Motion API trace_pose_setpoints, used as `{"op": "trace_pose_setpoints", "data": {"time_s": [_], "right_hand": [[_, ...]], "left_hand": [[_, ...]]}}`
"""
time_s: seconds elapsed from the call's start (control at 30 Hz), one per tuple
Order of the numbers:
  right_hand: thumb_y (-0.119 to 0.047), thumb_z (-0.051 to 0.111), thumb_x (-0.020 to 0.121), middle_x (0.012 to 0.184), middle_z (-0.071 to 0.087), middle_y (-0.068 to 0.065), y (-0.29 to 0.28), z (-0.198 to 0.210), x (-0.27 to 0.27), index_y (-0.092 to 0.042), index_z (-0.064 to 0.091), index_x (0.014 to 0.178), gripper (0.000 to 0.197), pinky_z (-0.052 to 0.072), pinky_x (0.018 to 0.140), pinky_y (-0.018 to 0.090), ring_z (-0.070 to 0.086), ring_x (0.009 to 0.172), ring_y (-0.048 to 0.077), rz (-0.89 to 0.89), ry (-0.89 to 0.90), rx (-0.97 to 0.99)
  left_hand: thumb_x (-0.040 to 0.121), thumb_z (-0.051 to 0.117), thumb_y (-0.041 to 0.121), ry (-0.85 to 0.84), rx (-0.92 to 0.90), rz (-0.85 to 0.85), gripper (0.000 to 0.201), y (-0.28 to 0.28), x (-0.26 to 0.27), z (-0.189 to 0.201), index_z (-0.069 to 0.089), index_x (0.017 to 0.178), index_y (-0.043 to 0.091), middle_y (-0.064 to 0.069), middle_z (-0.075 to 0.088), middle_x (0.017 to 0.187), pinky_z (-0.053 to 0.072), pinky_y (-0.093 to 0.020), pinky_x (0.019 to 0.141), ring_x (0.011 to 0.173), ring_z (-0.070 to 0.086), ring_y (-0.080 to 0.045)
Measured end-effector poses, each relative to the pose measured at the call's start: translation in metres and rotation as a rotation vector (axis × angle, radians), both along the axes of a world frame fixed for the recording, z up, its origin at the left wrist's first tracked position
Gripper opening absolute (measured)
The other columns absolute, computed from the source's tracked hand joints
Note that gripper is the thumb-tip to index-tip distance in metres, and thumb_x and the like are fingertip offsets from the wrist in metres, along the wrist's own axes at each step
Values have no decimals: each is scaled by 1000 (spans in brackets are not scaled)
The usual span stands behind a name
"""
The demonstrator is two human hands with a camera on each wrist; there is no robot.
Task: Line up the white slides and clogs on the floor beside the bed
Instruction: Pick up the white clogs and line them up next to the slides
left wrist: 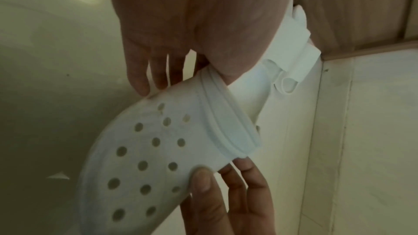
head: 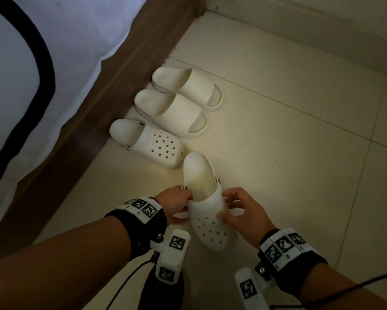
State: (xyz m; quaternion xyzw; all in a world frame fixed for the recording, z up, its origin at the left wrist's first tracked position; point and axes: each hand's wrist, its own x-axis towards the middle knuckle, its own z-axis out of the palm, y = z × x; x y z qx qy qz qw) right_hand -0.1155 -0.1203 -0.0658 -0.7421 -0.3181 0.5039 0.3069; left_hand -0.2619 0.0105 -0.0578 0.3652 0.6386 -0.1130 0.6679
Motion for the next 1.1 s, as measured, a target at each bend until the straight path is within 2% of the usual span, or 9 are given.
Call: {"op": "trace_pose_setpoints", "data": {"time_s": [0.07, 0.2, 0.3, 0.4, 0.63, 0.77, 0.97, 1.03, 1.1], "right_hand": [[-17, 74, 75, 108, 56, -6, 3, -2, -10, -32, 53, 104, 39, 45, 76, 14, 54, 100, 9, 40, 0, 27], [-20, 69, 80, 116, 57, -8, 20, -3, -25, -35, 52, 117, 44, 46, 74, 11, 54, 104, 0, 127, 69, 49], [-19, 67, 83, 120, 56, -12, 32, 0, -30, -35, 49, 125, 49, 47, 74, 11, 56, 106, 6, 124, 133, 27], [-18, 67, 84, 117, 59, -11, 35, 0, -28, -35, 53, 122, 44, 48, 68, 11, 62, 97, 8, 65, 170, -6], [-18, 63, 87, 112, 65, -5, 27, 0, -9, -29, 59, 113, 29, 55, 77, 37, 65, 96, 16, -69, 181, -91], [-16, 60, 88, 108, 68, 0, 26, 3, -6, -27, 62, 104, 20, 55, 79, 43, 68, 95, 20, -137, 210, -114], [-15, 58, 90, 110, 67, 9, 25, 6, -2, -22, 63, 99, 12, 56, 77, 44, 69, 89, 20, -237, 251, -147], [-15, 59, 89, 110, 67, 10, 26, 7, 0, -22, 63, 98, 12, 56, 77, 44, 69, 89, 20, -251, 254, -152], [-15, 59, 89, 110, 67, 10, 27, 8, 1, -22, 63, 97, 12, 56, 76, 44, 69, 89, 20, -257, 256, -154]], "left_hand": [[95, 48, 16, 66, 65, -18, 16, 3, -9, 2, 49, 110, 17, -8, 57, 107, 56, -31, 64, 86, 60, -21], [94, 46, 12, 125, 40, 55, 25, 15, -42, 10, 59, 115, 9, -8, 62, 101, 51, -31, 65, 86, 61, -20], [96, 46, 15, 170, 59, 137, 25, 32, -74, 14, 60, 116, 8, -11, 65, 107, 50, -30, 64, 89, 62, -22], [97, 47, 16, 220, 129, 249, 24, 55, -103, 10, 58, 115, 5, -14, 64, 105, 47, -35, 68, 85, 62, -25], [99, 45, 9, 283, 178, 388, 35, 95, -133, -6, 51, 130, -7, -24, 61, 121, 52, -43, 76, 89, 60, -34], [101, 40, 10, 296, 232, 318, 41, 102, -127, -13, 42, 138, -8, -12, 58, 84, 53, -33, 63, 67, 58, -22], [102, 39, 10, 292, 286, 223, 41, 108, -116, -12, 41, 139, -8, -9, 56, 82, 52, -32, 67, 64, 53, -16], [102, 40, 10, 295, 303, 211, 42, 110, -115, -13, 42, 140, -8, -13, 61, 90, 51, -34, 73, 64, 53, -16], [102, 41, 11, 288, 293, 231, 42, 112, -116, -15, 42, 139, -7, -9, 57, 81, 51, -35, 79, 63, 55, -17]]}}
